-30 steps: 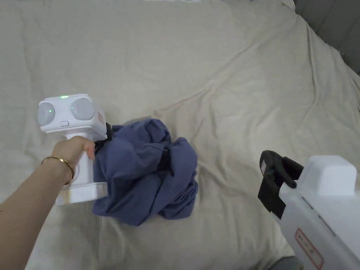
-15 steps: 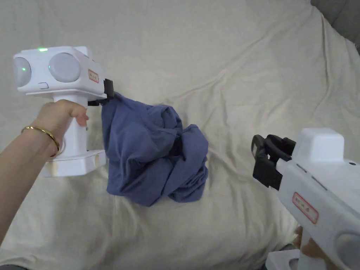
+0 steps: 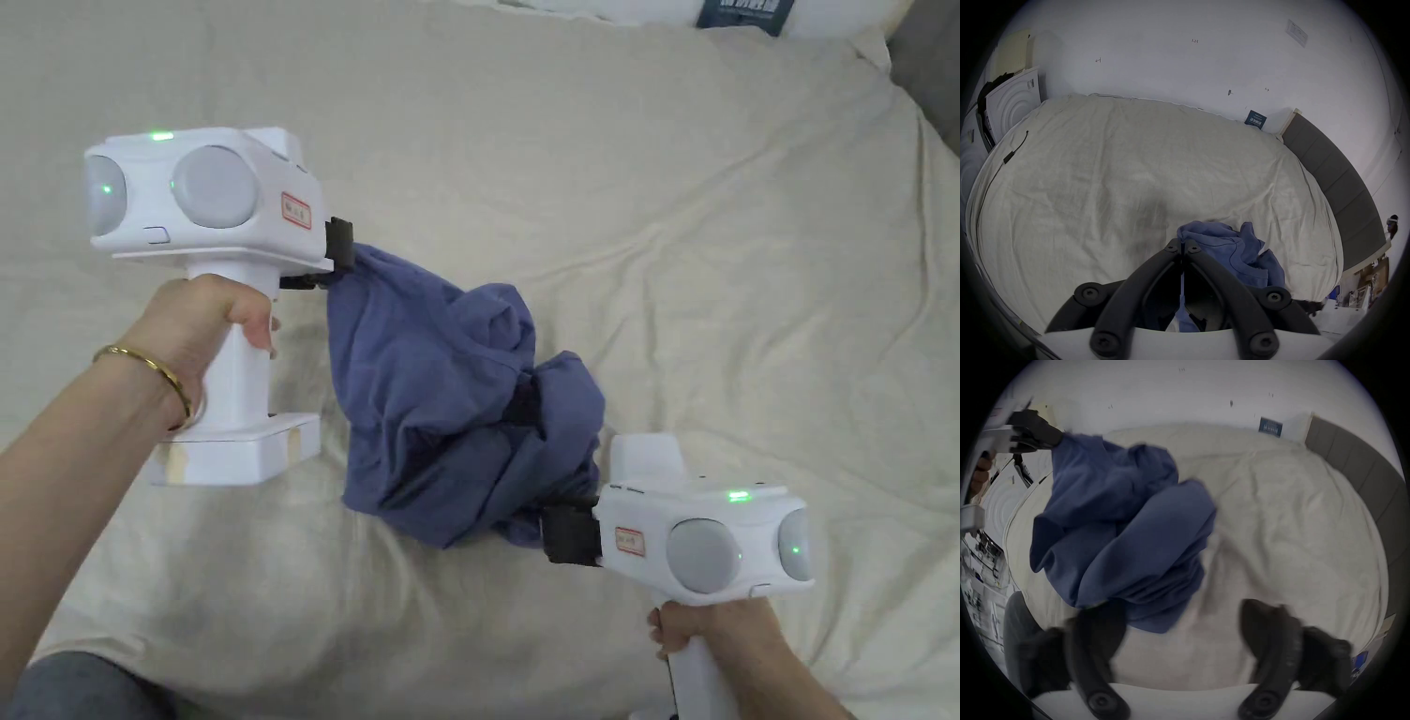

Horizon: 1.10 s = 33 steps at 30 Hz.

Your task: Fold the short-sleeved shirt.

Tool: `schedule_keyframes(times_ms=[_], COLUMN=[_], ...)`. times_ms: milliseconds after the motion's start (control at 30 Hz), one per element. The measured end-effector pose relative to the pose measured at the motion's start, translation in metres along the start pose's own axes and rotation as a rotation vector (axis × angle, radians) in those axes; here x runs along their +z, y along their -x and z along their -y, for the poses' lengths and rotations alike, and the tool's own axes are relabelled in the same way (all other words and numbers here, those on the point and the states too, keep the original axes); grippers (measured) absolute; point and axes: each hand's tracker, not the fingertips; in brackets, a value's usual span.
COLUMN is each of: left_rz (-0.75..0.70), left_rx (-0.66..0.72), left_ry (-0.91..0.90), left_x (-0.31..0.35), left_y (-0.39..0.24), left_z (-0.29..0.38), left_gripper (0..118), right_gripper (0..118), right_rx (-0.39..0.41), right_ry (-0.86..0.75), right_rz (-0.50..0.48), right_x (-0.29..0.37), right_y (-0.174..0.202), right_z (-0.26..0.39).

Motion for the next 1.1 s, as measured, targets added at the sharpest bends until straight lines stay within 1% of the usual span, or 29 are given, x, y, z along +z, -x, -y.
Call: schedule_keyframes(times_ms=[67, 100, 133, 167, 200, 233, 267, 300, 400, 433, 667, 700, 800, 833, 900, 967, 1000, 1100], left_rz=[0.0, -0.003, -0.005, -0.007, -0.01, -0.015, -0.021, -0.023, -0.021, -0.025, -0.008, -0.007, -0.013, -0.008, -0.003, -0.008, -0.005, -0.002], left_rx=[0.005, 0.007, 0.009, 0.018, 0.03, 0.044, 0.061, 0.075, 0.103, 0.109, 0.174, 0.178, 0.168, 0.169, 0.196, 0.23, 0.252, 0.286], left_ry=[0.008, 0.009, 0.011, 0.018, 0.014, 0.012, 0.01, 0.009, -0.016, -0.024, -0.157, -0.181, -0.246, -0.275, -0.329, -0.389, -0.41, -0.47], left_x=[0.0, 0.0, 0.0, -0.001, -0.001, -0.001, 0.001, 0.003, 0.018, 0.024, 0.089, 0.1, 0.133, 0.147, 0.168, 0.187, 0.197, 0.224], left_y=[0.003, 0.005, 0.007, 0.01, 0.013, 0.016, 0.019, 0.023, 0.031, 0.033, 0.043, 0.043, 0.046, 0.048, 0.052, 0.058, 0.062, 0.07], left_z=[0.003, 0.004, 0.005, 0.007, 0.008, 0.008, 0.008, 0.008, 0.003, 0.0, -0.021, -0.025, -0.037, -0.041, -0.049, -0.056, -0.06, -0.07], left_gripper=[1, 1, 1, 1, 1, 1, 1, 1, 1, 1, 1, 1, 1, 1, 1, 1, 1, 1], right_gripper=[37, 35, 28, 13, 11, 11, 11, 10, 10, 10, 10, 10, 10, 10, 10, 9, 9, 9], right_rx=[-0.019, -0.02, -0.013, -0.013, -0.029, -0.066, -0.08, -0.082, -0.011, -0.011, -0.066, -0.06, -0.044, -0.052, -0.06, -0.065, -0.065, -0.105], right_ry=[-0.007, -0.014, -0.023, -0.04, -0.053, -0.052, -0.048, -0.056, -0.147, -0.175, -0.426, -0.467, -0.588, -0.617, -0.668, -0.709, -0.705, -0.737], right_rz=[-0.031, -0.019, -0.001, -0.015, -0.033, -0.058, -0.098, -0.111, -0.063, -0.063, -0.08, -0.079, -0.031, -0.028, -0.028, 0.05, 0.037, 0.041], right_x=[-0.008, -0.007, -0.004, -0.001, 0.003, 0.01, 0.018, 0.026, 0.066, 0.081, 0.201, 0.22, 0.277, 0.294, 0.32, 0.341, 0.349, 0.367], right_y=[0.006, 0.008, 0.009, 0.005, 0.001, -0.006, -0.012, -0.016, -0.025, -0.029, -0.064, -0.069, -0.082, -0.087, -0.096, -0.103, -0.107, -0.113], right_z=[0.002, 0.0, 0.0, 0.0, 0.0, -0.002, -0.004, -0.006, -0.017, -0.022, -0.06, -0.063, -0.072, -0.075, -0.08, -0.085, -0.087, -0.094])
